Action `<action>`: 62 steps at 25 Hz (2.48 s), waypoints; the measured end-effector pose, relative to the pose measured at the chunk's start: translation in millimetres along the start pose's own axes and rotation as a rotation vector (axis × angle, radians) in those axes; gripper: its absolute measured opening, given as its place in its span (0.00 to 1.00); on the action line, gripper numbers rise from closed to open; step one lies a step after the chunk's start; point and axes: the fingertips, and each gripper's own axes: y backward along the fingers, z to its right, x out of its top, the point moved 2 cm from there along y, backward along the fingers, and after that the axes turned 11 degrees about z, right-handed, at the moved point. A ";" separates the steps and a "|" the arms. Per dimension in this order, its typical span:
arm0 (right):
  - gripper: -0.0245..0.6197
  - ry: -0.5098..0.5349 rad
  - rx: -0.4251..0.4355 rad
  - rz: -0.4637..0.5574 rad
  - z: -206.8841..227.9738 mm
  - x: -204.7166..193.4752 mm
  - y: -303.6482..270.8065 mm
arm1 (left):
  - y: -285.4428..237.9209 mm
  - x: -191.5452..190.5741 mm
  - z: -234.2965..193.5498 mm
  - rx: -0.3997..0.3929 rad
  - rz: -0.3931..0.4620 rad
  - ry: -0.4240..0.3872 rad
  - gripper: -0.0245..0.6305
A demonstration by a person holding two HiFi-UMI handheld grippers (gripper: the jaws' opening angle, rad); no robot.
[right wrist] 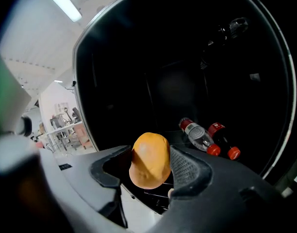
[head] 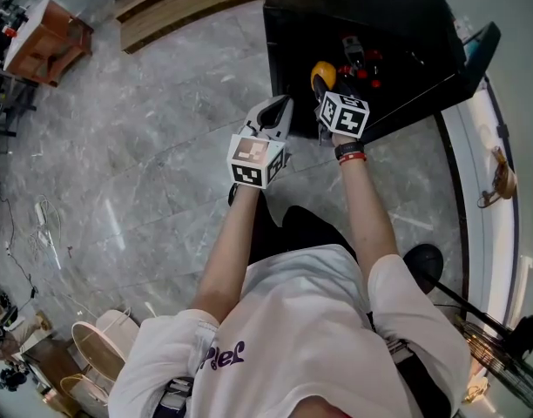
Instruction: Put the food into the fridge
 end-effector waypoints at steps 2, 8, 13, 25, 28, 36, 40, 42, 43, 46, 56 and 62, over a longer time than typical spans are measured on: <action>0.44 0.017 -0.001 -0.003 5.5 -1.3 -7.3 | -4.9 -3.5 0.5 -0.002 0.003 0.003 0.06; 0.44 0.038 0.001 0.009 9.7 -4.7 -32.8 | -12.1 -12.7 -9.4 -0.006 0.007 -0.017 0.06; 0.44 0.057 -0.005 0.013 18.7 -9.3 -45.9 | -17.1 -27.4 -11.8 -0.010 0.010 -0.011 0.06; 0.44 0.110 -0.022 0.011 33.5 -17.6 -79.7 | -22.6 -32.7 -13.4 -0.016 0.035 -0.037 0.06; 0.45 0.113 -0.033 0.012 36.4 -17.7 -86.3 | -23.8 -34.3 -17.1 -0.006 0.030 -0.035 0.06; 0.45 0.104 -0.056 0.017 41.5 -22.8 -100.1 | -24.1 -37.3 -24.6 -0.015 0.042 -0.040 0.06; 0.45 0.105 -0.059 0.029 41.9 -20.9 -108.0 | -26.0 -38.3 -25.7 -0.020 0.039 -0.039 0.06; 0.45 0.108 -0.057 0.028 40.5 -20.8 -112.5 | -26.3 -39.0 -26.6 -0.019 0.036 -0.038 0.06; 0.45 0.109 -0.057 0.026 40.5 -20.5 -114.8 | -27.1 -39.6 -26.9 -0.019 0.033 -0.038 0.06; 0.45 0.116 -0.065 0.024 42.3 -17.8 -121.4 | -29.5 -40.4 -26.9 -0.025 0.027 -0.041 0.06; 0.49 0.107 0.009 0.012 36.2 -16.8 -134.9 | -24.7 -50.7 -38.4 0.003 0.002 -0.027 0.06; 0.54 0.103 0.012 0.030 37.2 -7.4 -134.5 | -29.0 -49.0 -35.8 0.000 0.006 -0.017 0.06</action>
